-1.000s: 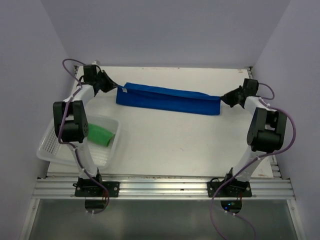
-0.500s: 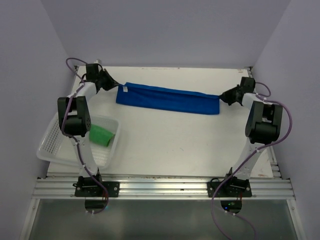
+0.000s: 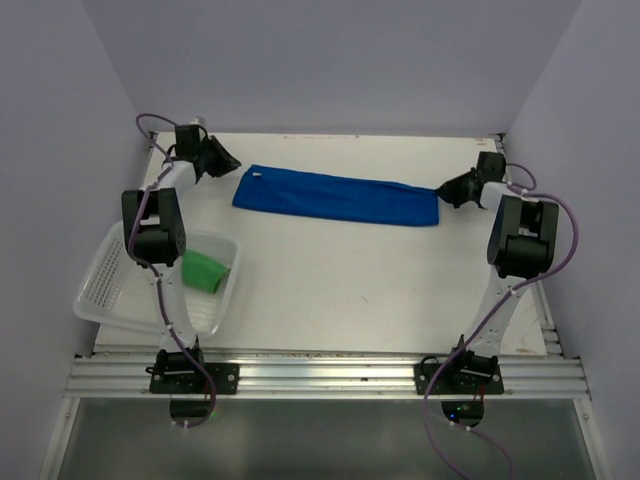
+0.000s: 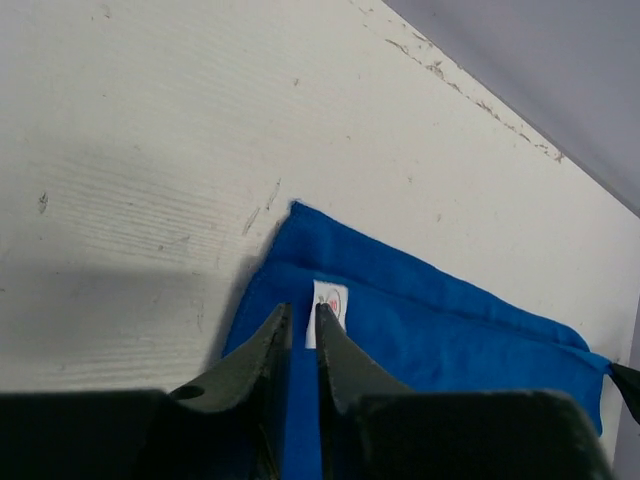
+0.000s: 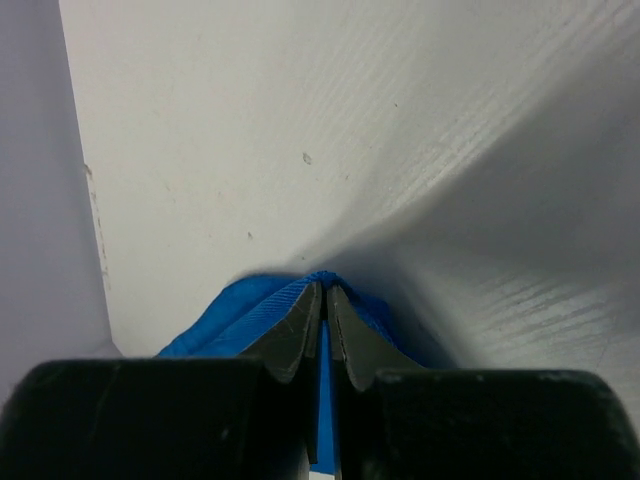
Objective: Roll the towels
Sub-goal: Fold the towel
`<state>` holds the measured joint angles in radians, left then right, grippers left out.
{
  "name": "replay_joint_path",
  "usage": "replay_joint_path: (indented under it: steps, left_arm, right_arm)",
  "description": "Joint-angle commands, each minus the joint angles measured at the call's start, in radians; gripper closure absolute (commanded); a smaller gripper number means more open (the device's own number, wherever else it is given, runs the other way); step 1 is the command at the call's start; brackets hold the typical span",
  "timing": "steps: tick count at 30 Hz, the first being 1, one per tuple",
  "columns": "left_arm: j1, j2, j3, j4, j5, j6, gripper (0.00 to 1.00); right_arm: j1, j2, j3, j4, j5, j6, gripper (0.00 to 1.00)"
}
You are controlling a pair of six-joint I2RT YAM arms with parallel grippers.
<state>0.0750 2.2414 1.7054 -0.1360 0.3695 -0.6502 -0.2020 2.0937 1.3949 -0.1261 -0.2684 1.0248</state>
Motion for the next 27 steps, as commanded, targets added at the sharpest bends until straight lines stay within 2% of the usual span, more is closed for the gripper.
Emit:
replay_joint_path:
  steps: [1,3,6,15,17,23,27]
  left_arm:
    - [-0.009,0.03,0.062,0.026,-0.003,-0.003,0.78]
    - [-0.012,0.043,0.074,0.024,-0.001,-0.003,0.66]
    - [-0.015,0.05,0.082,0.015,0.003,-0.002,0.62]
    - [-0.014,-0.021,0.054,0.007,-0.006,0.021,0.57]
    - [-0.014,-0.045,0.039,0.006,-0.006,0.029,0.55]
    - [-0.012,-0.155,-0.012,-0.027,-0.012,0.07,0.46]
    - [-0.012,-0.259,-0.067,-0.045,-0.02,0.099,0.43]
  right_arm:
    - [0.004,0.02,0.058,0.022,0.034,0.017,0.93]
    - [0.006,0.028,0.072,0.02,0.04,0.017,0.84]
    - [0.009,0.046,0.098,0.005,0.047,0.017,0.73]
    - [0.013,0.016,0.116,-0.006,0.052,-0.031,0.54]
    - [0.013,-0.001,0.115,-0.01,0.051,-0.069,0.45]
    - [0.013,-0.093,0.044,-0.032,0.089,-0.198,0.39]
    - [0.013,-0.147,-0.042,-0.029,0.068,-0.294,0.39]
